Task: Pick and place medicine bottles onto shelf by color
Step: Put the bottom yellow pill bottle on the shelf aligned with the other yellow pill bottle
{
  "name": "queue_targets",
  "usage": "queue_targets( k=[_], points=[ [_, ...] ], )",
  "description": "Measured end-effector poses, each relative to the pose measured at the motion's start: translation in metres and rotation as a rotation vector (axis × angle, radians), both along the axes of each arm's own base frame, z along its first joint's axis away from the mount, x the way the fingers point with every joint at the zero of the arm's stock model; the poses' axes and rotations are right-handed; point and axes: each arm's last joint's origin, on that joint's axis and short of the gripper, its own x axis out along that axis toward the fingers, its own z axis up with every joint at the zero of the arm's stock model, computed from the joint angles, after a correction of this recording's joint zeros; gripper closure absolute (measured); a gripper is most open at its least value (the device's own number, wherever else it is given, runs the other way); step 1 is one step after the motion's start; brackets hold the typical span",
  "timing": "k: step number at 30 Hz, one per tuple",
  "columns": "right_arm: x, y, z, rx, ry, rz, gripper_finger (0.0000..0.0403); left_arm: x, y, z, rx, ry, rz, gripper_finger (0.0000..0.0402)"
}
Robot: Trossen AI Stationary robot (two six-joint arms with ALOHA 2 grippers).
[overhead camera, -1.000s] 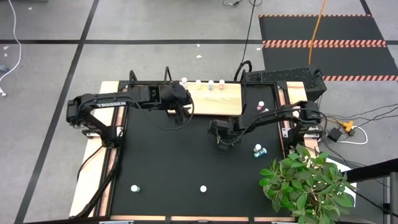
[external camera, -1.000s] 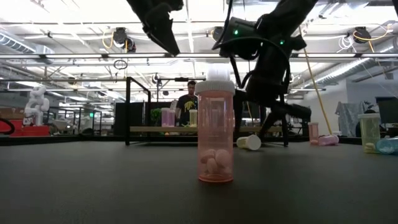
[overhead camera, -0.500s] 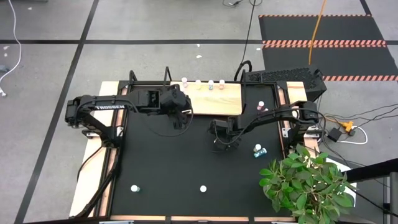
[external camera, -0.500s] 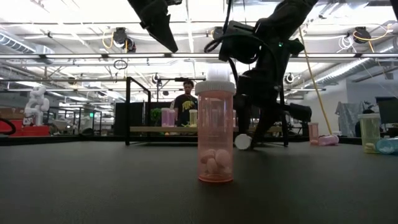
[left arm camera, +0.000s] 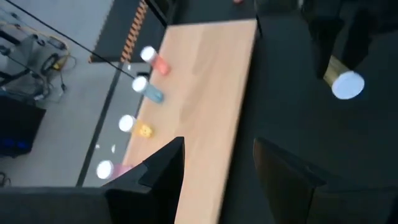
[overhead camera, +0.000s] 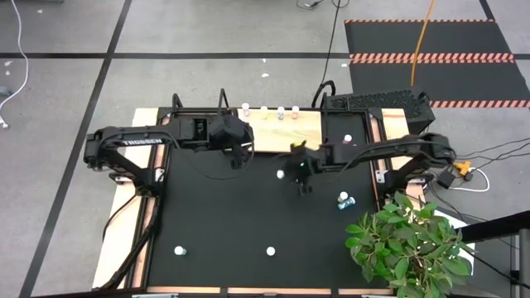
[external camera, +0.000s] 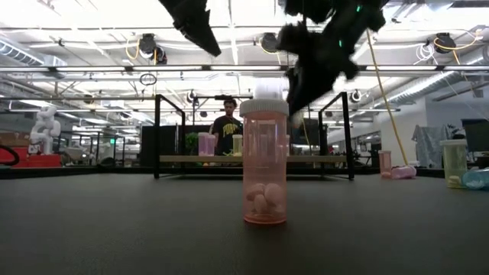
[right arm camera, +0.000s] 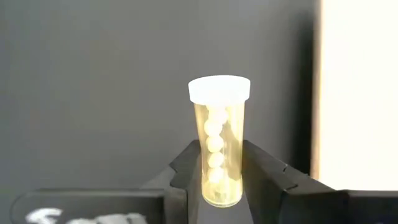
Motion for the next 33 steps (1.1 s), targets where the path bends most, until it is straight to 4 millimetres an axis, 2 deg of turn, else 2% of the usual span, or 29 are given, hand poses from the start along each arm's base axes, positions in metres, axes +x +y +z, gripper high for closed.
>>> queue_targets(
  k=[5,11,15,19,23,28,31,33],
  points=[
    [-0.011,-0.002,0.039,0.11,-0.229,-0.144,0.0315,-0.001,0.006,0.023,0.007,-0.21,0.034,0.0211],
    [-0.033,0.0,0.074,0.204,-0.453,-0.234,0.0315,0.001,0.016,0.057,-0.17,-0.601,-0.021,0.0211],
    [-0.05,-0.002,0.091,0.164,-0.526,-0.334,0.0315,0.002,0.017,0.066,-0.2,-0.684,-0.081,0.0211],
    [-0.057,-0.01,0.096,0.112,-0.555,-0.431,0.0314,0.005,0.025,0.063,-0.257,-0.7,-0.061,0.0211],
    [-0.058,-0.019,0.096,0.183,-0.578,-0.512,0.0314,0.016,0.031,0.047,-0.403,-0.683,0.027,0.0211],
    [-0.057,-0.023,0.098,0.252,-0.591,-0.474,0.0314,0.03,0.024,0.041,-0.399,-0.691,-0.009,0.0211],
    [-0.057,-0.023,0.098,0.239,-0.584,-0.43,0.0314,0.037,0.024,0.034,-0.452,-0.693,0.024,0.0211],
    [-0.057,-0.022,0.098,0.233,-0.579,-0.392,0.0314,0.041,0.022,0.036,-0.449,-0.73,0.002,0.021]
  ],
)
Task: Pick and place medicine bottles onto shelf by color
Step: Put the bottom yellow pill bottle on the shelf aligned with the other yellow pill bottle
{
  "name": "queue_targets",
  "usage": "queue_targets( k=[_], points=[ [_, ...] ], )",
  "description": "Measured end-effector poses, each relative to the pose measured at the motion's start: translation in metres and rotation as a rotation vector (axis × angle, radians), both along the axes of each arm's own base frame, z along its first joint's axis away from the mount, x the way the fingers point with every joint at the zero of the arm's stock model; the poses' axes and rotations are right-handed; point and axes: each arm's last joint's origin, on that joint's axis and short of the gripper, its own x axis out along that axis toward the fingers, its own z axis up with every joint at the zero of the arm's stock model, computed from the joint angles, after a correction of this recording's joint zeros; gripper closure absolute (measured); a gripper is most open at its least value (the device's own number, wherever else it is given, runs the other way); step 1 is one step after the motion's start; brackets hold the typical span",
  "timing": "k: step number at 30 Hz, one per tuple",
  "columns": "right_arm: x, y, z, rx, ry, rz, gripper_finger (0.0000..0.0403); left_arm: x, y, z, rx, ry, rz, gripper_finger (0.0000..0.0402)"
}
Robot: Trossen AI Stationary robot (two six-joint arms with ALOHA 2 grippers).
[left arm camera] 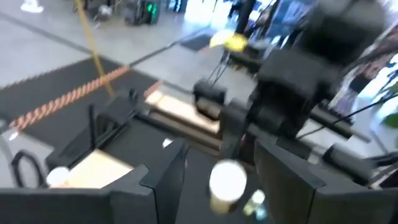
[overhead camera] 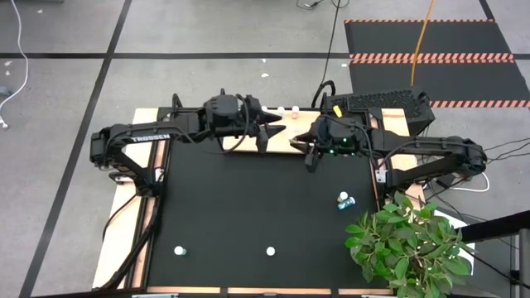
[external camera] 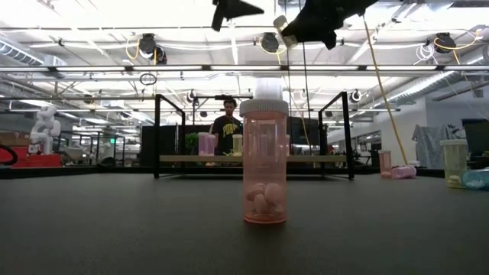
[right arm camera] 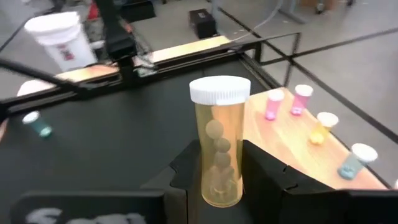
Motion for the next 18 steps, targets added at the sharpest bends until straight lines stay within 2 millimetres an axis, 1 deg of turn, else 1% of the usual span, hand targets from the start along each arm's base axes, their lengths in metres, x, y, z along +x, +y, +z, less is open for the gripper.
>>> queue_targets(
  k=[5,10,12,15,18],
  points=[
    [0.0,-0.005,0.002,-0.004,-0.025,0.007,0.0314,0.002,-0.008,0.008,0.037,-0.071,-0.03,0.0206],
    [0.004,-0.011,0.0,0.008,-0.038,0.086,0.0314,0.004,-0.012,0.014,0.088,-0.127,0.018,0.0172],
    [0.006,-0.012,-0.003,0.012,-0.019,0.101,0.0314,0.012,-0.012,0.009,0.091,-0.132,0.016,0.0157],
    [0.007,-0.014,-0.002,-0.003,-0.028,0.105,0.0314,0.015,-0.011,-0.006,0.086,-0.027,0.01,0.0141],
    [0.008,-0.014,-0.003,-0.003,-0.028,0.107,0.0314,0.015,-0.011,-0.012,0.099,0.042,0.003,0.0136]
  ],
)
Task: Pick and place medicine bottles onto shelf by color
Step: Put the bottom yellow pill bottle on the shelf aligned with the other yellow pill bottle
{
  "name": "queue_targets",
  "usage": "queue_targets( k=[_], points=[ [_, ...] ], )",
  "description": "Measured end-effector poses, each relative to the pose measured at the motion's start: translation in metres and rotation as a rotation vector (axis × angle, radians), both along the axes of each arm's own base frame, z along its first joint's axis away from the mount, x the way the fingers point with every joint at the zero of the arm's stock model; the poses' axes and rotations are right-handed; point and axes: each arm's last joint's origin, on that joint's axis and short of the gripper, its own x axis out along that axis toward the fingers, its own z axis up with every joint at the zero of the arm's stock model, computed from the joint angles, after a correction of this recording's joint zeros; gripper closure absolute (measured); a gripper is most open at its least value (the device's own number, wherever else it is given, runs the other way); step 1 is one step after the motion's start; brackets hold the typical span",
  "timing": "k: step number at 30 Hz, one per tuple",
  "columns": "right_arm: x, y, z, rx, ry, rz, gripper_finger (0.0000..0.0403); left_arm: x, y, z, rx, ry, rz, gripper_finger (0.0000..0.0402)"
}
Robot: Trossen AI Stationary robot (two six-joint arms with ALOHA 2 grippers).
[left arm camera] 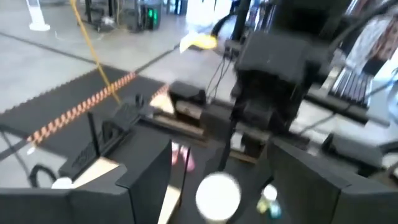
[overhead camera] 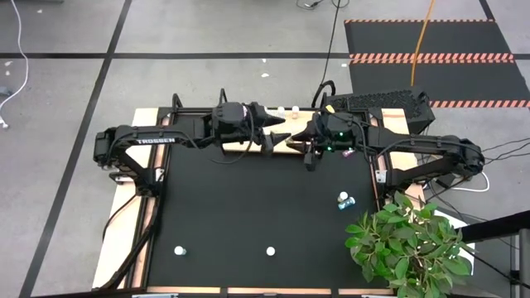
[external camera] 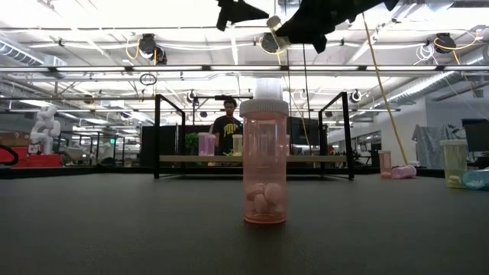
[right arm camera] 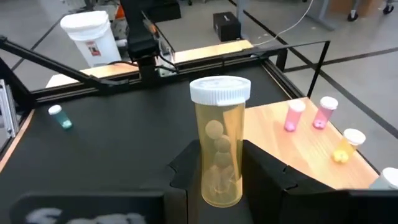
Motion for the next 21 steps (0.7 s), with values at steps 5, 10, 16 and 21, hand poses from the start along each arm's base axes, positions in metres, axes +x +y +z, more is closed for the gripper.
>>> queue_targets(
  k=[5,10,16,21],
  points=[
    [0.0011,0.0,0.0035,-0.011,-0.035,0.003,0.0314,-0.0003,-0.0003,-0.0057,-0.011,0.05,-0.01,0.0142],
    [0.0013,0.0007,0.0039,-0.007,-0.041,0.027,0.0314,0.001,-0.0003,-0.0078,-0.016,0.058,-0.026,0.0157],
    [0.0016,0.0008,0.0046,-0.016,-0.047,0.032,0.0314,0.0002,0.0031,-0.0073,-0.028,0.054,-0.048,0.0186],
    [0.0031,0.0005,0.0095,-0.038,-0.097,0.035,0.0314,0.0002,0.0031,-0.0072,-0.035,0.051,-0.057,0.0211]
  ],
)
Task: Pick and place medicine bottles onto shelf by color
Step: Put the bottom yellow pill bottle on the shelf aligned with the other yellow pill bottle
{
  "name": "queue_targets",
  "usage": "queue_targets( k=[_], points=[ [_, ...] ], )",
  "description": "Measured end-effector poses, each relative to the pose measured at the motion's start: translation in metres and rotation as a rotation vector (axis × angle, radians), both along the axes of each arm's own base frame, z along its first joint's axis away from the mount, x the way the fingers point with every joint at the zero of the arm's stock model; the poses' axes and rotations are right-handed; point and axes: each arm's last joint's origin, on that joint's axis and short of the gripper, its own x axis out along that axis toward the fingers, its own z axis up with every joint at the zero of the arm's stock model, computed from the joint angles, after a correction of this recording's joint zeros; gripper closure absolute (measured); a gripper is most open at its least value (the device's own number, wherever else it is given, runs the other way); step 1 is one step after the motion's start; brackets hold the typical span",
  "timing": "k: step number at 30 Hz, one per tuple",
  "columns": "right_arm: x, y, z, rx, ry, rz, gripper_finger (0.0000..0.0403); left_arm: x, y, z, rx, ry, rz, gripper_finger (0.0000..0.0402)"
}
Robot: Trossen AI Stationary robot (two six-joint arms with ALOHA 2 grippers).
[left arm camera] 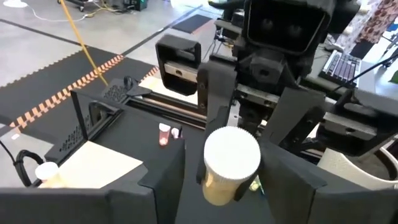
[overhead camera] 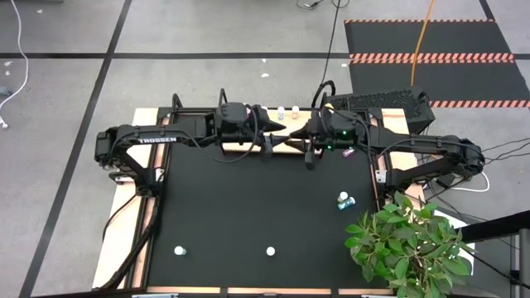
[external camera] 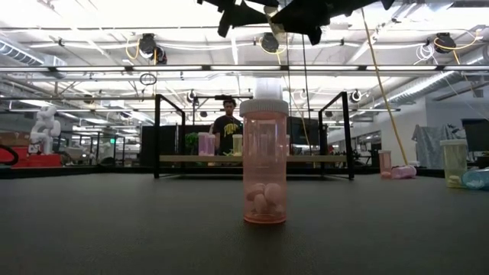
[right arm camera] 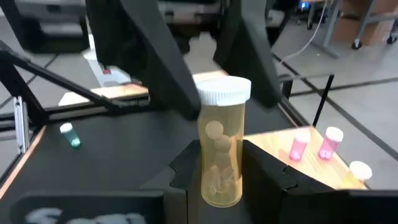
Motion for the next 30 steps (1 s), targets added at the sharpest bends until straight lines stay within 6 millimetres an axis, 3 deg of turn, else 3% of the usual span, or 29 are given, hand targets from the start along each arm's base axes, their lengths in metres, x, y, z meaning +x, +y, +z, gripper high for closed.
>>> queue_targets(
  k=[23,30],
  points=[
    [0.0008,-0.0004,0.0033,-0.009,-0.034,-0.005,0.0312,-0.0001,0.0043,0.0033,0.055,-0.026,-0.028,0.0283],
    [-0.0006,-0.006,0.0029,-0.009,-0.03,-0.027,0.0261,-0.0013,0.0099,0.003,0.058,-0.023,-0.013,0.0275]
  ],
)
